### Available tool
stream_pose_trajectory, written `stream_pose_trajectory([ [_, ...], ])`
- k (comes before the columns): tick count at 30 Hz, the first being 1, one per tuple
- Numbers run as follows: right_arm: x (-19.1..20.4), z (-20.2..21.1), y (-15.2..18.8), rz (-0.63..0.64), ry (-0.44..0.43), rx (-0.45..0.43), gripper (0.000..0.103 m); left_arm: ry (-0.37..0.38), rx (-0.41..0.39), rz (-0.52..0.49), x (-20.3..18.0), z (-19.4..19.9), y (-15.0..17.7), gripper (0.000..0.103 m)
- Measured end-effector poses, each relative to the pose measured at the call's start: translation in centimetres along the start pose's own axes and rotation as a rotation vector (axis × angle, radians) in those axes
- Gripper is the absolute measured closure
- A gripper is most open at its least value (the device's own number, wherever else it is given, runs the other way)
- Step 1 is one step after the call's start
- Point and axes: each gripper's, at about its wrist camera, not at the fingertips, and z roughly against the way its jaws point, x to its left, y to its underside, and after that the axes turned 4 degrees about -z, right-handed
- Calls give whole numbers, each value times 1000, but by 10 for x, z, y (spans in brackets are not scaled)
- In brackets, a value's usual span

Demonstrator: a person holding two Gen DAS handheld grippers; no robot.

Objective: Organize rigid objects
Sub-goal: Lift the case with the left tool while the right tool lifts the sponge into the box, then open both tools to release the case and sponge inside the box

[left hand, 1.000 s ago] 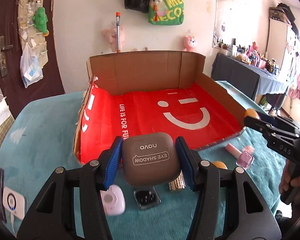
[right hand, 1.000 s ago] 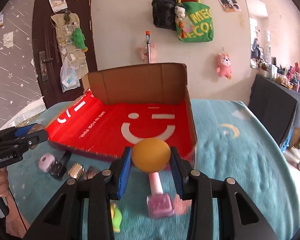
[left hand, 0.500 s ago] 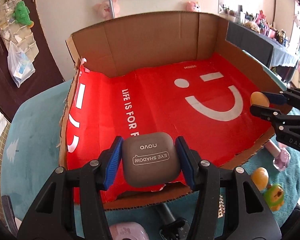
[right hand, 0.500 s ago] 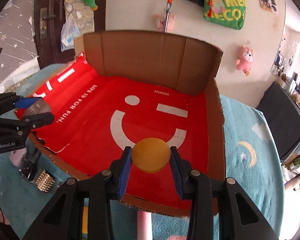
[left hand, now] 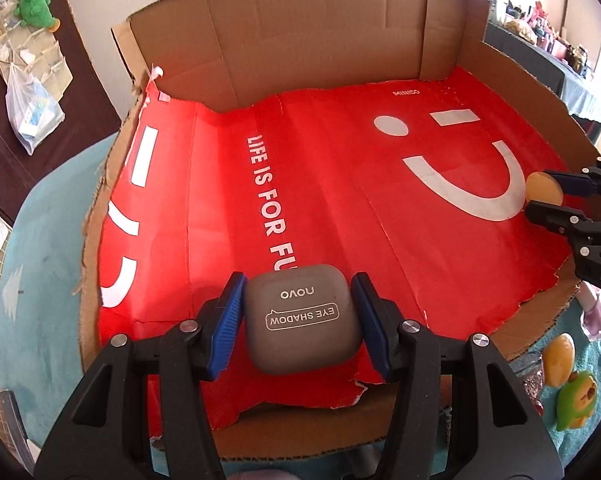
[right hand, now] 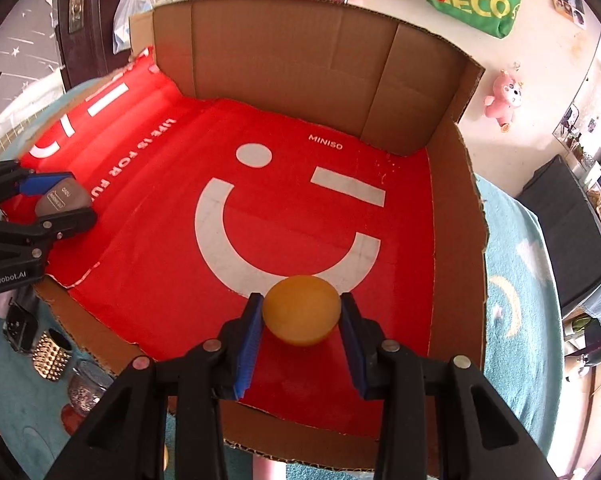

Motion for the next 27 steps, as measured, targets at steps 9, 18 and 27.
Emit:
stream_pose_trajectory([
  [9, 0, -8, -2, 3, 11, 37, 64, 5, 0, 10, 1, -2, -2, 51],
  [18, 2, -9, -4, 2, 7, 47, 64, -3, -7, -4, -2, -2, -2, 51],
  [27, 2, -10, -5, -1, 2, 49, 63, 5, -17, -3, -1, -1, -2, 49],
])
